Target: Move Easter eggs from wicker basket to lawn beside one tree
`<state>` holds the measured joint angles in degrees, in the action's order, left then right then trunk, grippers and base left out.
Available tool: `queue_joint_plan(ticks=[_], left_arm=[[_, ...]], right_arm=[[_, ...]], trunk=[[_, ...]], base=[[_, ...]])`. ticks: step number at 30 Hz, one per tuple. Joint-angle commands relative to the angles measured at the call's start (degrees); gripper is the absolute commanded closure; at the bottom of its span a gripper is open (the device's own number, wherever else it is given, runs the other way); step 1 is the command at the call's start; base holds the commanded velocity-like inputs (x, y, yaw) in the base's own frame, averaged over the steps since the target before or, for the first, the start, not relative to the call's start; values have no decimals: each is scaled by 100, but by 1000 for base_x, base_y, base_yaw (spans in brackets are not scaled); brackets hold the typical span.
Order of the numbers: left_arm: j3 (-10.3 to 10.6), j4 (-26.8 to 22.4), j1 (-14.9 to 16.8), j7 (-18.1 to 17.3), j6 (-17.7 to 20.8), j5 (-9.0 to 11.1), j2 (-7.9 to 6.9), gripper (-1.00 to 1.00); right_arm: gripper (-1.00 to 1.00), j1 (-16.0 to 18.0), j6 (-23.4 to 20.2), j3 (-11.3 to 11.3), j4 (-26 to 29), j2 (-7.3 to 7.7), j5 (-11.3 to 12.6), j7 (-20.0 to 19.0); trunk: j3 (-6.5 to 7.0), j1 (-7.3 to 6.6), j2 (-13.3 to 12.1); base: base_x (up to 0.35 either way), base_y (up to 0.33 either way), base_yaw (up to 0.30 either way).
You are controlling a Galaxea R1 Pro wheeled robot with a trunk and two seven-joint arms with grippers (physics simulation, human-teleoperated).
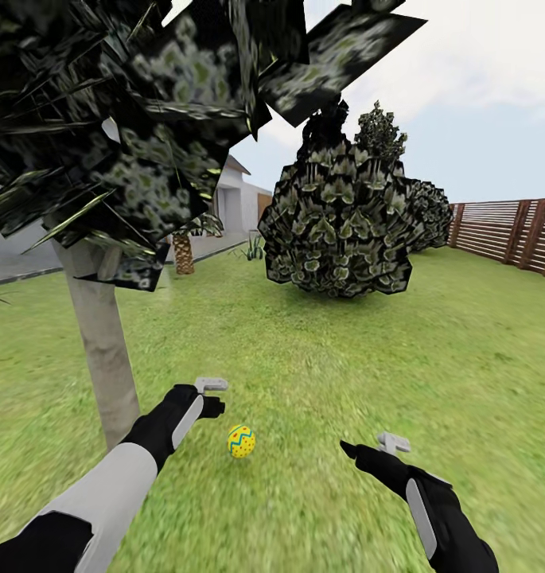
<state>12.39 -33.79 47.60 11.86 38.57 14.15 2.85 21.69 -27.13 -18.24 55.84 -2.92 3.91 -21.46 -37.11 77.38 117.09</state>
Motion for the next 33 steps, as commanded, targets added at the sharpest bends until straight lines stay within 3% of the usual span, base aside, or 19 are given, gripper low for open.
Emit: queue_joint_plan(ticks=[1, 33], left_arm=[[27, -7, 3, 50, 19, 61, -4, -100], [27, 1, 3, 35, 19, 52, 22, -100]], right_arm=[[-100, 4, -47, -23, 7, -6, 39, -16], [-100, 2, -50, -22, 6, -6, 39, 2]], trunk=[[12, -24, -38], [586, -727, -1322]], base=[[-35, 3, 0], [-49, 13, 0]])
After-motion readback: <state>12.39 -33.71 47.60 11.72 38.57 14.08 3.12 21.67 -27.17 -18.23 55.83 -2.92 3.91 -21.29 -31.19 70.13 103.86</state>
